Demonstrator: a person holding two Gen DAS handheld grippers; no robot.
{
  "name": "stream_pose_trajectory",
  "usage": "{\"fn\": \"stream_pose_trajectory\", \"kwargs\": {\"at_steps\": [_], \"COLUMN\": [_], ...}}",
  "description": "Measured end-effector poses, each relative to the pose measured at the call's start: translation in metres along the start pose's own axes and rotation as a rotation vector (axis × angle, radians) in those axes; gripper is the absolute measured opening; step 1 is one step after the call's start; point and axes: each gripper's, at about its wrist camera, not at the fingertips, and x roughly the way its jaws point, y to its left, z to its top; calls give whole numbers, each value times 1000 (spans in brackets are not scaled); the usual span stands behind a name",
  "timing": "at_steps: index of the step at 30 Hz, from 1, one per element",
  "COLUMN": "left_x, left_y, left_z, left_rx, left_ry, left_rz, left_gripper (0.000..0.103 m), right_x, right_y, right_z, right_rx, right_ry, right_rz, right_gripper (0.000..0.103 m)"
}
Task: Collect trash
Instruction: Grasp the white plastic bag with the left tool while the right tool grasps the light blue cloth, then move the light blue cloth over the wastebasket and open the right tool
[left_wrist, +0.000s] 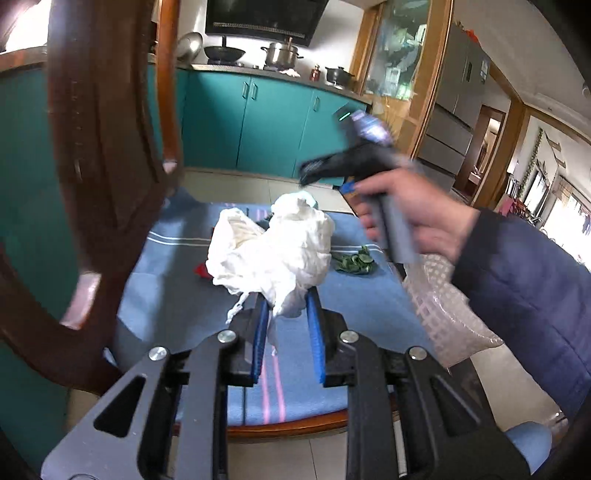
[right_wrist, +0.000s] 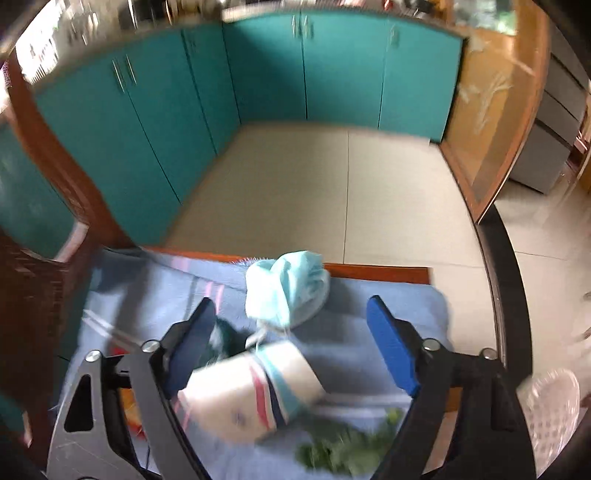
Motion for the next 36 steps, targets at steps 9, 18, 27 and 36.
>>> {"fn": "stream_pose_trajectory", "kwargs": {"at_steps": [9,18,27,36], "left_x": [-10,-8,8,13], "left_y": [17,12,-10,-19], "left_z": [14,4,-11,-19], "left_rx": [-47,-37,-10,6], "left_ry": [-40,-23,2,7], "left_rz": [5,-17,14,55], "left_gripper": [22,22,23,23], "right_x": [-22,-248,-227,-224], "right_y": [8,-7,-16,-22], "right_z": [-7,-203,-280,-283], "right_rx": [-26,-72,-45,-38], "right_ry": [-63,-441,-442,-436], "right_rz": [12,136,93,101], "right_gripper": [8,9,9,9]}}
